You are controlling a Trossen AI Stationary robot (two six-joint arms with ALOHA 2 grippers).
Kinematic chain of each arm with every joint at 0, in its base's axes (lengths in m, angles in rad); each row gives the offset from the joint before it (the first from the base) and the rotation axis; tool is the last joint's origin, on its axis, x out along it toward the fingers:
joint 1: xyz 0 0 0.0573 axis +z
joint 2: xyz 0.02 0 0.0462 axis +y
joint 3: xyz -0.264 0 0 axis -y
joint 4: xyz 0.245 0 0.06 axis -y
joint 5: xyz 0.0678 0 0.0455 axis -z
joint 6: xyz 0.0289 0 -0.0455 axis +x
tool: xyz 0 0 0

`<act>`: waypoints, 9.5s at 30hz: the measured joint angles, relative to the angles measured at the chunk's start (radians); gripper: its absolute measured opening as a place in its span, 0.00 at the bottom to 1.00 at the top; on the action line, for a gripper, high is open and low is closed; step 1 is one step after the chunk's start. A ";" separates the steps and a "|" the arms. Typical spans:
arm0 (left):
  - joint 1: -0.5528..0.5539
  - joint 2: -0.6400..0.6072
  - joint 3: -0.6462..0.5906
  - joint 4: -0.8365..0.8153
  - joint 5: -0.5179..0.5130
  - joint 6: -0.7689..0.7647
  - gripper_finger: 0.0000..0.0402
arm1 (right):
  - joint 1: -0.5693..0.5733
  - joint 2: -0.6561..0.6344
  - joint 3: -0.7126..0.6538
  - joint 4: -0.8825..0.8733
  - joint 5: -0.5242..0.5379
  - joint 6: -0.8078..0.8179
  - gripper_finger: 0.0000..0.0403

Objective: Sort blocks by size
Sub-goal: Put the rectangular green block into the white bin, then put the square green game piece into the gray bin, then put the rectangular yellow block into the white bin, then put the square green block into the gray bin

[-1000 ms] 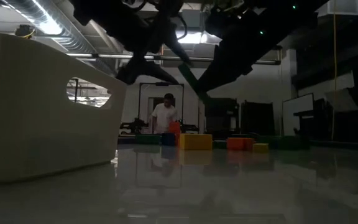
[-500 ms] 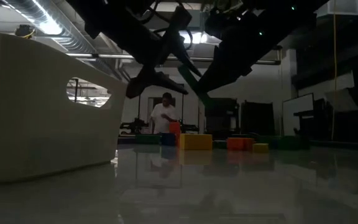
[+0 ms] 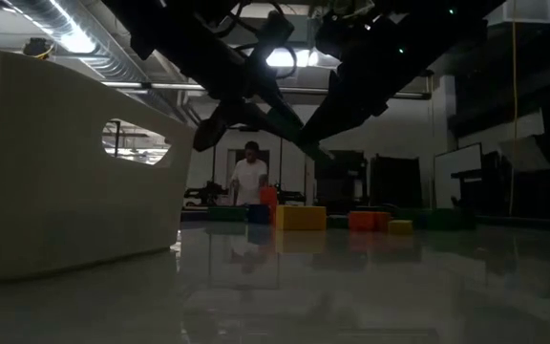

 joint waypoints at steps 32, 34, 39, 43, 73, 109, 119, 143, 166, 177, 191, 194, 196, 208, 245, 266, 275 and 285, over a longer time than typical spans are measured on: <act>-0.172 -0.291 0.000 -0.629 0.479 0.472 0.15 | -0.224 -0.148 0.026 -0.956 -0.119 -0.121 0.63; -0.207 -0.291 0.000 -0.701 0.421 0.447 0.16 | -0.258 -0.148 0.022 -0.970 -0.119 -0.132 0.63; -0.281 -0.290 0.000 -0.755 0.286 0.334 0.16 | -0.324 -0.148 0.018 -1.018 -0.114 -0.174 0.63; -0.326 -0.290 0.000 -0.753 0.282 0.289 0.17 | -0.369 -0.148 0.018 -1.063 -0.084 -0.186 0.63; -0.432 -0.181 0.000 -0.718 0.134 0.258 0.41 | -0.571 -0.035 0.017 -1.041 -0.188 -0.454 0.63; -0.240 -0.181 0.000 -0.343 -0.047 0.619 0.30 | -0.398 -0.145 0.018 -1.200 -0.347 -0.195 0.22; -0.097 -0.115 0.000 -0.085 -0.063 0.865 0.30 | -0.053 -0.297 0.041 -1.208 -0.367 0.104 0.24; 0.024 0.097 0.000 0.039 -0.063 0.956 0.30 | 0.547 -0.321 0.061 -0.822 -0.336 0.548 0.29; 0.075 0.236 0.000 0.090 -0.115 1.010 0.53 | 0.550 -0.265 0.049 -0.816 -0.337 0.621 0.44; 0.103 0.263 0.000 0.101 -0.079 0.998 0.53 | 0.550 -0.265 0.049 -0.807 -0.293 0.615 0.44; 0.103 0.264 0.002 0.072 -0.025 1.001 0.34 | 0.453 -0.265 0.050 -0.803 -0.104 0.492 0.44; 0.102 0.264 0.002 0.075 -0.022 1.000 0.30 | 0.406 -0.265 0.050 -0.807 -0.110 0.419 0.44; 0.102 0.259 0.002 0.086 -0.017 0.997 0.29 | 0.372 -0.265 0.050 -0.807 -0.111 0.353 0.44; 0.085 0.026 0.038 -0.013 0.079 0.929 0.31 | 0.055 -0.265 0.050 -0.904 -0.084 0.171 0.44; -0.370 -0.328 -0.080 -0.715 0.253 0.354 0.52 | -0.344 -0.085 0.050 -0.939 -0.128 -0.064 0.44; -0.369 -0.328 -0.080 -0.668 0.247 0.376 0.52 | -0.472 0.061 0.049 -0.937 -0.208 -0.191 0.44; -0.369 -0.328 -0.080 -0.668 0.192 0.378 0.52 | -0.472 0.077 0.050 -0.940 -0.259 -0.244 0.33; -0.342 -0.328 -0.079 -0.590 0.022 0.562 0.52 | -0.472 0.077 0.097 -1.081 -0.397 -0.244 0.32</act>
